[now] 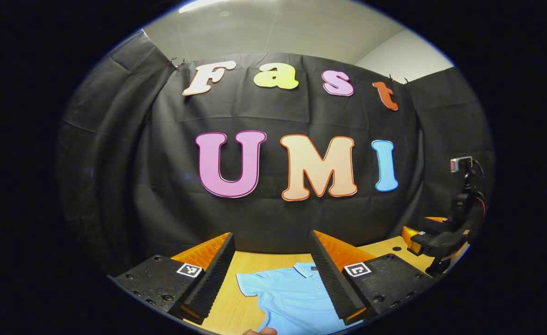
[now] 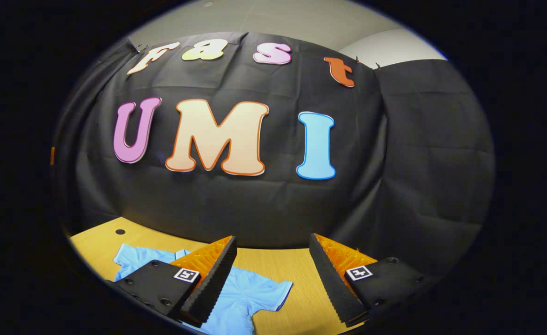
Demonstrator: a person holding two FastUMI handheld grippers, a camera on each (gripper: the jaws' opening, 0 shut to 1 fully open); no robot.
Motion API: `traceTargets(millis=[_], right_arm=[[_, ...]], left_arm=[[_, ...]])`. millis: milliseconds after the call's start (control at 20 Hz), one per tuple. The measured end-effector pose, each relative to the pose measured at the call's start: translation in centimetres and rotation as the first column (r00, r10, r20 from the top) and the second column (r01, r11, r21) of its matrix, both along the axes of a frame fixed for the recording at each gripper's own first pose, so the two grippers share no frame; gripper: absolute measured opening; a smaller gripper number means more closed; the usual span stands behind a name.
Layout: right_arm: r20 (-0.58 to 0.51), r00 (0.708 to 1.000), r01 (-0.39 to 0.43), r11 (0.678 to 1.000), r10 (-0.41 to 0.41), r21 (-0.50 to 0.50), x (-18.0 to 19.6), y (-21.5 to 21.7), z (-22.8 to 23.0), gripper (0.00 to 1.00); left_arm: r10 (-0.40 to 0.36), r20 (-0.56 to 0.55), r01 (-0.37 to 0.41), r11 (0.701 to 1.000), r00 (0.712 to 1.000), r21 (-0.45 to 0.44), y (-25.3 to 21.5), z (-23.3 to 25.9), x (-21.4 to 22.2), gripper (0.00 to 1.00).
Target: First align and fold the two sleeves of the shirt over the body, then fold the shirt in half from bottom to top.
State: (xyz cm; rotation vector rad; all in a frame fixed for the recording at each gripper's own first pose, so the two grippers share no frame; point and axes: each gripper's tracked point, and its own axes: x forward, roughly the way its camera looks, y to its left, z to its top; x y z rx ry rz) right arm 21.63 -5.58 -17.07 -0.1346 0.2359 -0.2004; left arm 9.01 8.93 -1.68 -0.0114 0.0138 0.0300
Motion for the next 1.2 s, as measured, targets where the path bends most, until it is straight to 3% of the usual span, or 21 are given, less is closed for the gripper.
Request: traceTargets(millis=[250,450,700,1100,1200], right_arm=[[-0.137,0.988,0.067,0.998,-0.065,0.005,3.3,-2.6,-7.9,0.98],[-0.253,0.963,0.093,0.996,-0.090,0.000,4.3,-4.2,-14.1,0.99],[-0.380,0.916,0.148,0.989,-0.133,0.010,4.3,-5.7,-20.4,0.99],[-0.565,0.807,0.236,0.971,-0.172,0.042,2.2,-6.6,-27.8,0.99],[-0.569,0.804,0.258,0.964,-0.174,0.069,2.5,-6.7,-28.3,1.00]], left_arm=[[0.019,-0.042,-0.020,1.000,0.999,-0.020,1.2,-1.9,1.5,0.95],[0.028,-0.059,-0.028,1.000,0.998,0.001,2.1,-2.8,2.3,0.95],[0.039,-0.087,-0.037,0.999,0.995,0.019,3.2,-4.1,3.4,0.95],[0.050,-0.117,-0.047,0.998,0.992,0.029,4.4,-5.3,4.0,0.95],[0.048,-0.123,-0.045,0.999,0.991,0.027,4.4,-5.6,4.2,0.95]])
